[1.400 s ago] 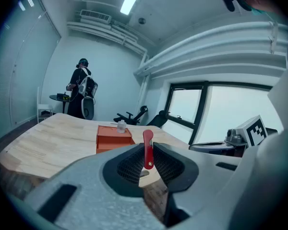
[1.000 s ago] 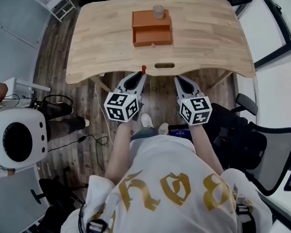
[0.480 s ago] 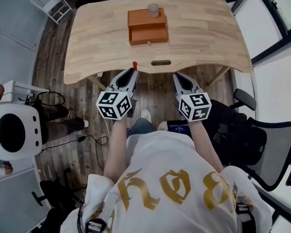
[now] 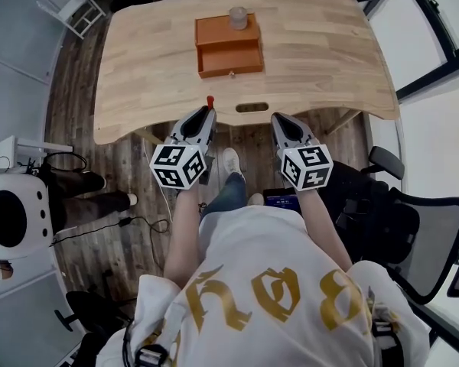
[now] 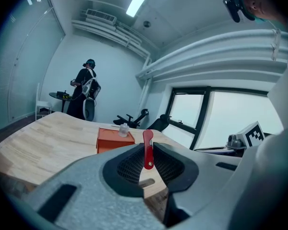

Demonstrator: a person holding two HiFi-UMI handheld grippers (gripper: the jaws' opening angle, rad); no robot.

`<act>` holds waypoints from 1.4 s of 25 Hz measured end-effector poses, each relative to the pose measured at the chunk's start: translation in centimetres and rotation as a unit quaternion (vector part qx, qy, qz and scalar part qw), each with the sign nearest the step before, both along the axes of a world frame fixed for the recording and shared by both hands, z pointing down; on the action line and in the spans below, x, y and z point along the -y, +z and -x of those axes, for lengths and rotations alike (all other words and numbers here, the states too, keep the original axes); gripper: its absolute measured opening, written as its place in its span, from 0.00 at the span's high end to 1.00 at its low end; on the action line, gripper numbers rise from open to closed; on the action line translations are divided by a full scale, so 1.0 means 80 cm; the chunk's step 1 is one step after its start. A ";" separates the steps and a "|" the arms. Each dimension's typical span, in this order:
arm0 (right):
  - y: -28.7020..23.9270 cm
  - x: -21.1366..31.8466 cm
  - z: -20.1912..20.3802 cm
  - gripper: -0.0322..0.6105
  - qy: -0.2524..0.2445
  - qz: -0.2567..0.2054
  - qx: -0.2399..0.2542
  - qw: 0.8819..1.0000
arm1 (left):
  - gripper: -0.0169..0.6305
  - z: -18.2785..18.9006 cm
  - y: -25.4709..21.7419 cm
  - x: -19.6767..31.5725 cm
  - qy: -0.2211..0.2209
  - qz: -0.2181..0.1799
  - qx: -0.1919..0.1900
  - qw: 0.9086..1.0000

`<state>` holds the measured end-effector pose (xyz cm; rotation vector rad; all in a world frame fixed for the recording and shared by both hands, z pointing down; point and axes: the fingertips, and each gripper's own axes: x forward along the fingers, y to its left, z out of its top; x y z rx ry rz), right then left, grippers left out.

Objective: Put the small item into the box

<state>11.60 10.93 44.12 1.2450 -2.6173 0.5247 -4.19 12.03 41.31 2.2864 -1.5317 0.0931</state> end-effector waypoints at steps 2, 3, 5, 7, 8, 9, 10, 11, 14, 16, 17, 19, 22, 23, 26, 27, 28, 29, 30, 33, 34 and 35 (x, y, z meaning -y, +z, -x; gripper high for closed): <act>0.005 0.025 0.005 0.93 0.002 0.003 -0.004 1.000 | 0.88 0.007 0.005 0.027 0.000 0.001 -0.001 1.000; 0.007 0.039 0.008 0.93 0.002 0.004 -0.007 1.000 | 0.88 0.010 0.007 0.043 0.000 0.000 -0.003 1.000; 0.009 0.067 0.016 0.93 0.002 0.007 -0.013 1.000 | 0.88 0.015 0.010 0.075 0.003 0.001 -0.006 1.000; 0.010 0.099 0.023 0.93 0.005 0.009 -0.015 1.000 | 0.88 0.017 0.012 0.110 0.012 0.004 -0.007 1.000; 0.010 0.115 0.027 0.93 0.007 0.011 -0.016 1.000 | 0.88 0.020 0.012 0.127 0.017 0.005 -0.007 1.000; 0.011 0.131 0.032 0.93 0.010 0.013 -0.017 1.000 | 0.88 0.023 0.012 0.143 0.020 0.007 -0.006 1.000; 0.011 0.144 0.037 0.93 0.011 0.015 -0.017 1.000 | 0.88 0.028 0.013 0.157 0.023 0.008 -0.007 1.000; 0.013 0.158 0.042 0.93 0.013 0.017 -0.018 1.000 | 0.88 0.032 0.014 0.172 0.025 0.010 -0.008 1.000; 0.017 0.194 0.059 0.93 0.018 0.023 -0.021 0.999 | 0.88 0.048 0.018 0.211 0.032 0.014 -0.009 0.999; 0.021 0.213 0.073 0.93 0.018 0.026 -0.025 0.999 | 0.88 0.058 0.022 0.233 0.036 0.017 -0.012 0.999; 0.024 0.222 0.079 0.93 0.017 0.028 -0.027 0.999 | 0.88 0.063 0.025 0.243 0.038 0.019 -0.014 0.999; 0.030 0.240 0.091 0.93 0.017 0.031 -0.031 0.999 | 0.88 0.072 0.030 0.263 0.042 0.021 -0.017 0.999; 0.034 0.263 0.106 0.93 0.021 0.031 -0.034 0.999 | 0.88 0.081 0.036 0.287 0.050 0.025 -0.022 0.998; 0.035 0.269 0.110 0.93 0.022 0.031 -0.034 0.999 | 0.88 0.084 0.037 0.293 0.052 0.026 -0.022 0.998; 0.036 0.285 0.120 0.93 0.021 0.028 -0.035 0.999 | 0.88 0.092 0.039 0.309 0.055 0.024 -0.025 0.998; 0.037 0.289 0.122 0.93 0.021 0.027 -0.036 0.999 | 0.88 0.093 0.039 0.312 0.056 0.024 -0.024 0.998; 0.038 0.291 0.123 0.93 0.022 0.027 -0.036 0.999 | 0.88 0.094 0.041 0.315 0.059 0.025 -0.021 0.998; 0.038 0.293 0.124 0.93 0.024 0.025 -0.038 0.999 | 0.88 0.093 0.042 0.316 0.063 0.028 -0.014 0.998; 0.035 0.295 0.123 0.93 0.027 0.019 -0.042 0.999 | 0.88 0.092 0.043 0.317 0.068 0.029 -0.006 0.997; 0.021 0.297 0.126 0.93 0.031 -0.005 -0.052 0.998 | 0.88 0.094 0.039 0.318 0.075 0.026 0.004 0.997; 0.018 0.298 0.128 0.93 0.031 -0.009 -0.052 0.998 | 0.88 0.095 0.037 0.319 0.074 0.023 0.002 0.997; 0.015 0.296 0.129 0.93 0.031 -0.011 -0.051 0.998 | 0.88 0.097 0.035 0.320 0.074 0.021 0.001 0.997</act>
